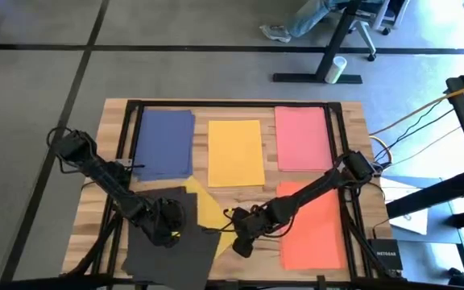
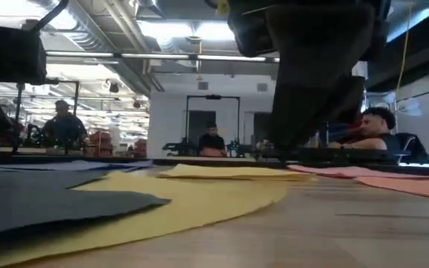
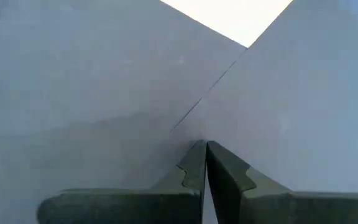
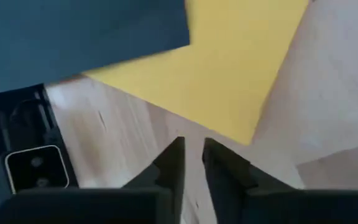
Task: Organize paper
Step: Stack the yellow paper on top of the top yellow paper
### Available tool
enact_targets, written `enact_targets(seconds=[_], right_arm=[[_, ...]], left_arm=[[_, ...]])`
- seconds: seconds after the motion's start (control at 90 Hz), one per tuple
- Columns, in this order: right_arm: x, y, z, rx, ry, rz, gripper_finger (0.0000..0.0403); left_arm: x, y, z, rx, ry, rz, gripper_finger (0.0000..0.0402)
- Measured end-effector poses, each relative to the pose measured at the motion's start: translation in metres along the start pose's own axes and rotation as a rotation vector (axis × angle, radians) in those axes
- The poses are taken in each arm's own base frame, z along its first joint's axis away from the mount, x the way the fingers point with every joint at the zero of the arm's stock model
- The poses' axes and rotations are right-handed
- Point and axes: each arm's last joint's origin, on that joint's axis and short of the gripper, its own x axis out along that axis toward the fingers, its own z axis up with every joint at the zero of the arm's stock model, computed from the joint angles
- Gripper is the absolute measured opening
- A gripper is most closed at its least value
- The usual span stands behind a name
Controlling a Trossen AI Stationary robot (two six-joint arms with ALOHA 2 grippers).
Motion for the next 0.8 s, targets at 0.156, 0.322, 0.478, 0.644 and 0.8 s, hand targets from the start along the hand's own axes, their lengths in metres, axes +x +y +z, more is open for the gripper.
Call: enact_targets(seconds=[0.156,0.322,0.478,0.644,0.8], right_arm=[[0.011,-0.004,0.004,0.013,-0.013,0.008,0.0107],[0.018,-0.014,0.002,0.049,0.023,-0.070,0.0121],[0.012,-0.011,0.002,0.066,0.022,-0.059,0.0124],[0.012,-0.013,0.001,0.079,0.032,-0.084,0.0124],[0.021,-0.012,0.002,0.076,0.018,-0.050,0.0124]], left_arm=[[0.000,0.000,0.000,0.000,-0.001,0.000,0.0000],[0.000,0.000,0.000,-0.002,-0.001,0.001,0.0000],[0.000,0.000,0.000,-0.001,-0.002,0.001,0.0000],[0.000,0.000,0.000,0.000,-0.002,0.002,0.0000],[0.000,0.000,0.000,0.000,-0.002,0.001,0.0000]])
